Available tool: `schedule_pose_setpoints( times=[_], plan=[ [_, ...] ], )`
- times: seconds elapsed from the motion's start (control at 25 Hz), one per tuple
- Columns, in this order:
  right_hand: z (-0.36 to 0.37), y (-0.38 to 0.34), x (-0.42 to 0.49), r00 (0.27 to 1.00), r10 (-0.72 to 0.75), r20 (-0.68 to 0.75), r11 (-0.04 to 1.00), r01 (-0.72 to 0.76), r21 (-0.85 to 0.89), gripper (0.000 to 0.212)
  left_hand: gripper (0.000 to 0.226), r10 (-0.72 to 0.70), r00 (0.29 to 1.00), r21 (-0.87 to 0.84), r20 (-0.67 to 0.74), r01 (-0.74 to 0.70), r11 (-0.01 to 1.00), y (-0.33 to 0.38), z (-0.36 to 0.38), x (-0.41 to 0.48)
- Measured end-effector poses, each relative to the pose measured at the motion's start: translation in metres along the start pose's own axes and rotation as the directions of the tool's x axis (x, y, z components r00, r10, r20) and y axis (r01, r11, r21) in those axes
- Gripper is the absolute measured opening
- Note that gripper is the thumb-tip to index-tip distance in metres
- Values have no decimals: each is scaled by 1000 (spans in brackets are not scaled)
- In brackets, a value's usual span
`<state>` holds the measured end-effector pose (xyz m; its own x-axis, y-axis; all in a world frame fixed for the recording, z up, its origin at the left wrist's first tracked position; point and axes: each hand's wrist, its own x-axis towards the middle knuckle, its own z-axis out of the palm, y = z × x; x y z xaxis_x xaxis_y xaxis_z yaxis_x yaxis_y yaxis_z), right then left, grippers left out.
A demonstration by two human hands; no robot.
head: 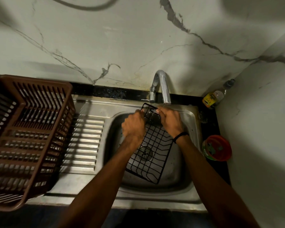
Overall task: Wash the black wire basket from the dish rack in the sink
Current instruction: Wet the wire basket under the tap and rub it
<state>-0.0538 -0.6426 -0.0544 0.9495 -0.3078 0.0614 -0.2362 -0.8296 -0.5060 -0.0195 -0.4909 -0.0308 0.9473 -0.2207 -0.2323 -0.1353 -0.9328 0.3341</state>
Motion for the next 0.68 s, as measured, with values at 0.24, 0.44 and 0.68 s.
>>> schedule_pose_setpoints(
  times=[0.24,0.44,0.68],
  plan=[
    [2,-19,-1,996,-83,-32,994,85,66,24,14,12,1000,21,22,-13,1000,7,13,-7],
    [-10,8,-7,987,119,109,988,-106,-115,29,18,-12,997,-86,-78,6,996,-6,13,1],
    [-14,-2,4,995,25,91,996,-17,-88,27,18,-29,995,-164,-98,13,986,-1,12,-3]
  ],
)
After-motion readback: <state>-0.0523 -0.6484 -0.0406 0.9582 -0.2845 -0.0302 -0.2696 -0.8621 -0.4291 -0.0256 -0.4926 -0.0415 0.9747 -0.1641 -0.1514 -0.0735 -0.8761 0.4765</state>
